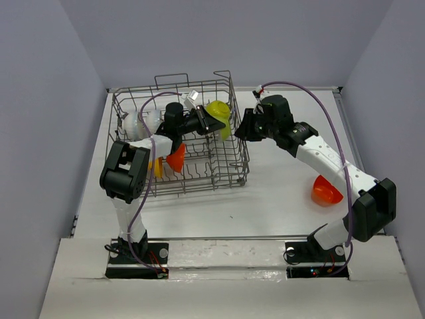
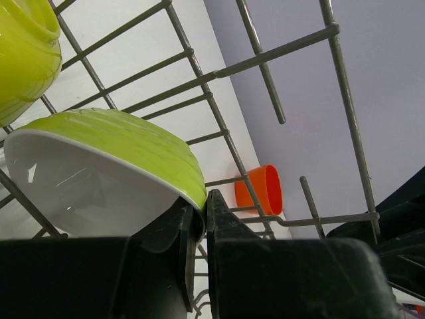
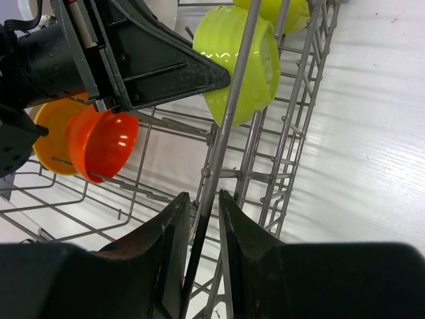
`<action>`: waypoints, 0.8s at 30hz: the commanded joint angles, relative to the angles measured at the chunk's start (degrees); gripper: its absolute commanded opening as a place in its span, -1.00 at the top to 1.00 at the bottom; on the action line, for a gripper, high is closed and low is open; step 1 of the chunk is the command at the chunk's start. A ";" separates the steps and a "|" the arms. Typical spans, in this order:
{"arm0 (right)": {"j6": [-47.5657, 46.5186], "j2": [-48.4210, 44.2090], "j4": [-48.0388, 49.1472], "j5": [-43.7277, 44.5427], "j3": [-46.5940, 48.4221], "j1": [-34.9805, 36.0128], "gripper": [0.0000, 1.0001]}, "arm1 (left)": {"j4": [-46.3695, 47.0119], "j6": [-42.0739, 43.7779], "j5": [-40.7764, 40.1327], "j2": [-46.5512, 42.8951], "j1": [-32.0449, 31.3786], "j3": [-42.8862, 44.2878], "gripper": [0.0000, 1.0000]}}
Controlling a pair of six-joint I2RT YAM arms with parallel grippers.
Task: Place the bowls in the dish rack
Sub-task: Place the upside down bowl on the dish rack.
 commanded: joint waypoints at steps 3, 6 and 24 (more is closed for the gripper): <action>-1.09 0.13 0.46 0.57 1.21 0.57 0.42 | 0.48 2.66 -0.46 -2.02 0.26 -0.70 1.00; -1.17 -0.05 0.63 0.48 1.03 0.57 0.42 | -0.75 3.71 -1.07 -2.55 0.34 -1.05 1.00; -1.00 0.22 0.90 0.48 0.77 0.57 0.42 | -8.49 8.64 -5.73 -5.63 0.34 -2.02 0.78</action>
